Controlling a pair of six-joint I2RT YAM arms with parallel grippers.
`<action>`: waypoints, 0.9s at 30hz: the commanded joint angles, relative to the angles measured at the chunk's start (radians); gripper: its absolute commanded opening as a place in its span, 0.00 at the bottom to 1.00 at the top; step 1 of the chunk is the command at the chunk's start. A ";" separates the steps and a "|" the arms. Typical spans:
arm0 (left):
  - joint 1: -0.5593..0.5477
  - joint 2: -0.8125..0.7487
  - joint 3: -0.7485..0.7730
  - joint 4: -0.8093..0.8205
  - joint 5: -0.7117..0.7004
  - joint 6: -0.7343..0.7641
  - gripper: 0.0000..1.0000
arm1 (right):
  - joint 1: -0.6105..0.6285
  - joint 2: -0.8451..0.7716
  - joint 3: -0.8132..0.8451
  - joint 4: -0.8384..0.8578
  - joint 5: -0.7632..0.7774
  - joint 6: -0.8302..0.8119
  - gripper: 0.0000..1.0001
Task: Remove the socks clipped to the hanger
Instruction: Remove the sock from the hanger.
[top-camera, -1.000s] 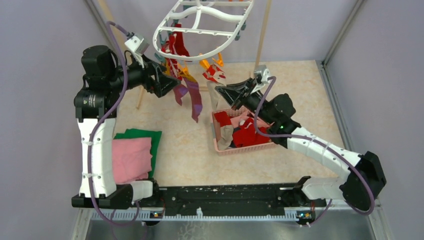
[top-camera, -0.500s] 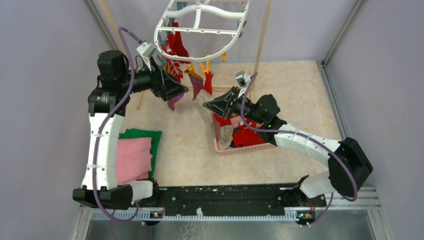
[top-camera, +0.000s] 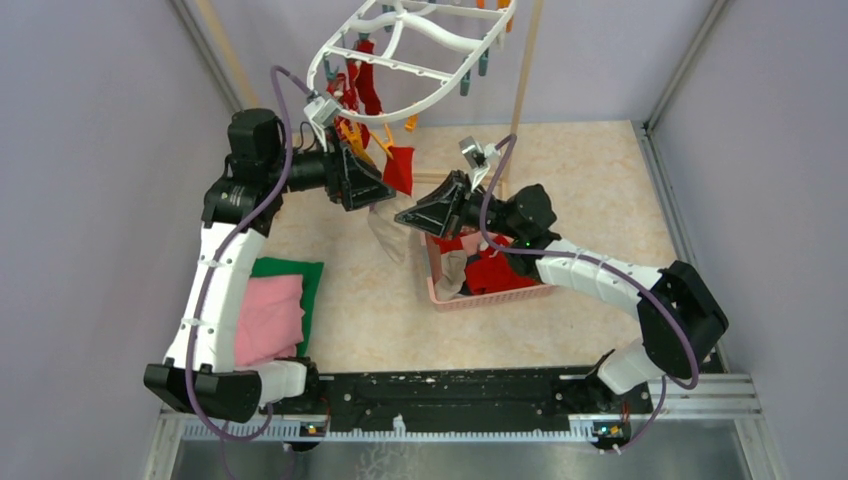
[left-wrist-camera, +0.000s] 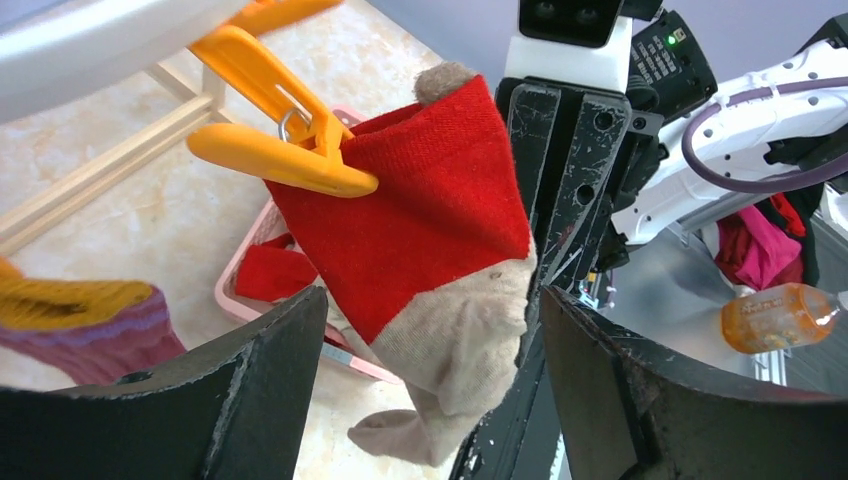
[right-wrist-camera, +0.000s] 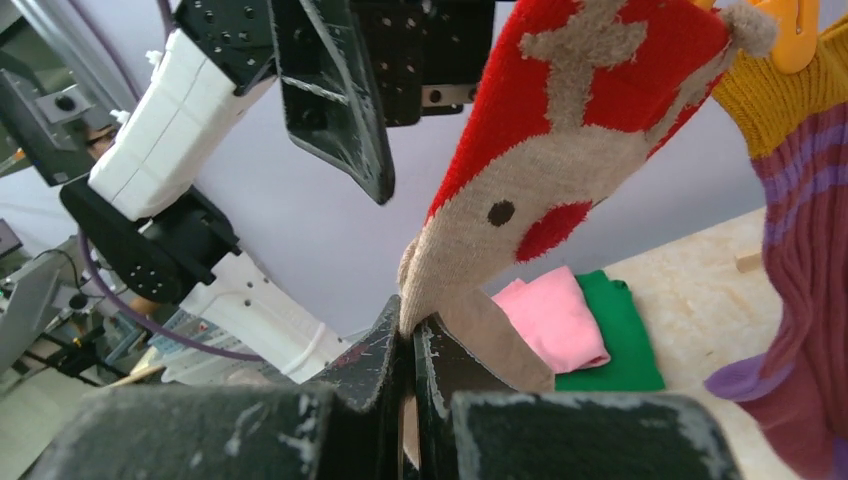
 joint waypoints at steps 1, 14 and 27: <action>-0.025 -0.016 -0.030 0.068 0.012 -0.024 0.83 | 0.005 0.005 0.044 0.100 -0.067 0.045 0.00; -0.024 -0.033 -0.032 0.162 -0.045 -0.086 0.85 | -0.012 -0.002 0.038 0.150 -0.149 0.125 0.00; -0.031 -0.024 -0.154 0.247 0.056 -0.199 0.77 | -0.038 -0.027 0.022 0.151 -0.155 0.153 0.00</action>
